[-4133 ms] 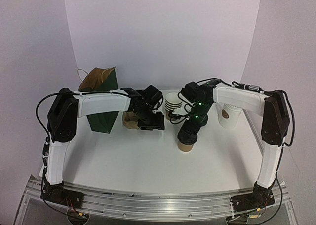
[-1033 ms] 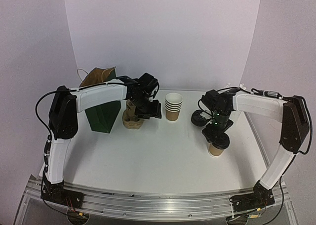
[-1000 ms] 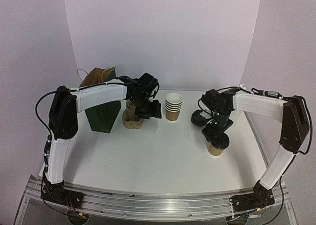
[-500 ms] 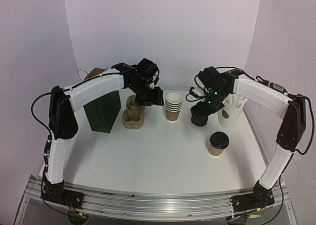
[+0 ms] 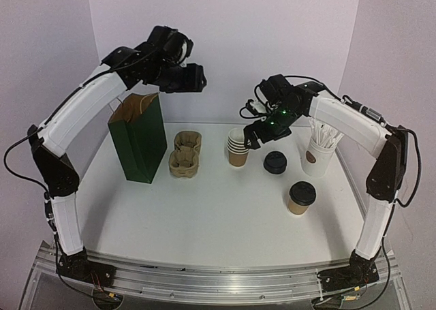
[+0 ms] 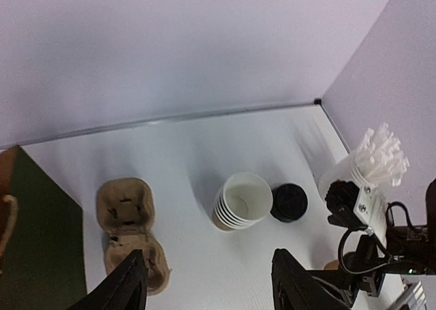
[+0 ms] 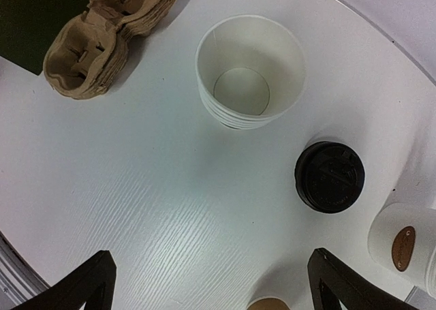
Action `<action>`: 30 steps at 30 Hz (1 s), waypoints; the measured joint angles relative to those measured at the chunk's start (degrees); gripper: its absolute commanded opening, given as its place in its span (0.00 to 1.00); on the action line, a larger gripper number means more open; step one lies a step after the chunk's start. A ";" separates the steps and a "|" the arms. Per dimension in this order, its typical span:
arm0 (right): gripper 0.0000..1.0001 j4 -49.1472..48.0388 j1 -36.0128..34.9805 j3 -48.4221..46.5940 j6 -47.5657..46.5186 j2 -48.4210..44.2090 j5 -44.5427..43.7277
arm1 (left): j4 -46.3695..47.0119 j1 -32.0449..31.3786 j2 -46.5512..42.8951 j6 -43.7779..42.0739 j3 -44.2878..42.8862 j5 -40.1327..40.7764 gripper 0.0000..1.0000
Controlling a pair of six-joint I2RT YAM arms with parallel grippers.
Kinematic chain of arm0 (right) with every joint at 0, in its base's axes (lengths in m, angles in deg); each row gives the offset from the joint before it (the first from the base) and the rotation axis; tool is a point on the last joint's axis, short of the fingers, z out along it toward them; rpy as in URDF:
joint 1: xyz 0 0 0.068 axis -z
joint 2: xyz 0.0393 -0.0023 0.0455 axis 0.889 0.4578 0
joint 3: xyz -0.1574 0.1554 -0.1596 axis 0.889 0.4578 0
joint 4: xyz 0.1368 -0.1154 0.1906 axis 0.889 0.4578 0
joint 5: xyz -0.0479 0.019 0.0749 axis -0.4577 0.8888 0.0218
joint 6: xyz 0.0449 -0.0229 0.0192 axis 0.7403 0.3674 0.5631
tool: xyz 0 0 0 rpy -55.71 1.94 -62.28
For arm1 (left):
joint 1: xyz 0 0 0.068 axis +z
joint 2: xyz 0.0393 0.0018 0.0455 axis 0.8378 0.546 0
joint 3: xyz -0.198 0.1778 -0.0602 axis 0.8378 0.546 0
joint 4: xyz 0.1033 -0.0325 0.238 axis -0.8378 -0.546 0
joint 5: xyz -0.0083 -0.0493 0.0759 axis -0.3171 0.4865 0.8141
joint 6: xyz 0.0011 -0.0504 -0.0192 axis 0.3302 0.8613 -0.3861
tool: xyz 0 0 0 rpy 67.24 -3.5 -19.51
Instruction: Pack the takeout coffee
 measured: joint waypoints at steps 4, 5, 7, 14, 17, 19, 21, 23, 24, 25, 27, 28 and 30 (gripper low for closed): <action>0.98 0.05 0.01 0.00 0.34 0.05 -0.78 | 2.21 0.13 -7.35 -0.03 3.80 9.16 0.62; 0.98 0.05 0.01 0.00 0.43 0.05 -0.99 | 2.80 0.20 -9.35 -0.01 5.38 11.10 0.62; 0.98 0.07 0.00 0.00 0.66 0.05 -1.19 | 4.31 0.41 -13.51 0.09 9.31 14.59 0.62; 0.98 0.45 -0.58 -3.79 3.09 2.72 -1.45 | 6.36 1.13 -20.19 1.00 17.45 19.64 0.62; 0.98 0.64 -3.02 -9.44 3.84 6.49 -2.80 | 6.30 1.13 -20.24 1.76 19.06 19.43 0.62; 0.98 0.28 -5.61 -14.31 4.81 9.90 -3.35 | 6.27 1.13 -20.24 1.94 19.95 18.11 0.62; 0.98 -0.32 -7.75 -17.62 6.16 12.60 -2.93 | 6.27 1.13 -20.14 1.89 20.21 15.90 0.62; 0.96 -0.41 -9.61 -19.69 7.27 14.66 -1.62 | 5.92 1.13 -19.85 1.84 19.98 13.47 0.62; 0.96 -0.37 -10.28 -20.42 7.50 15.48 -0.88 | 5.35 1.13 -19.42 1.81 19.42 12.33 0.62; 0.95 -0.25 -10.71 -21.08 7.44 16.18 -0.28 | 4.53 1.13 -18.63 1.76 18.38 11.22 0.62; 0.93 -0.05 -11.29 -22.80 6.06 17.60 -0.03 | 3.38 1.11 -16.81 1.75 16.52 9.62 0.62; 0.92 -0.13 -11.66 -23.98 4.94 18.57 -0.08 | 3.01 1.11 -16.07 1.74 16.06 9.05 0.62; 0.90 -0.36 -12.11 -26.43 2.29 20.53 -0.40 | 2.48 1.13 -15.09 1.84 16.06 8.33 0.62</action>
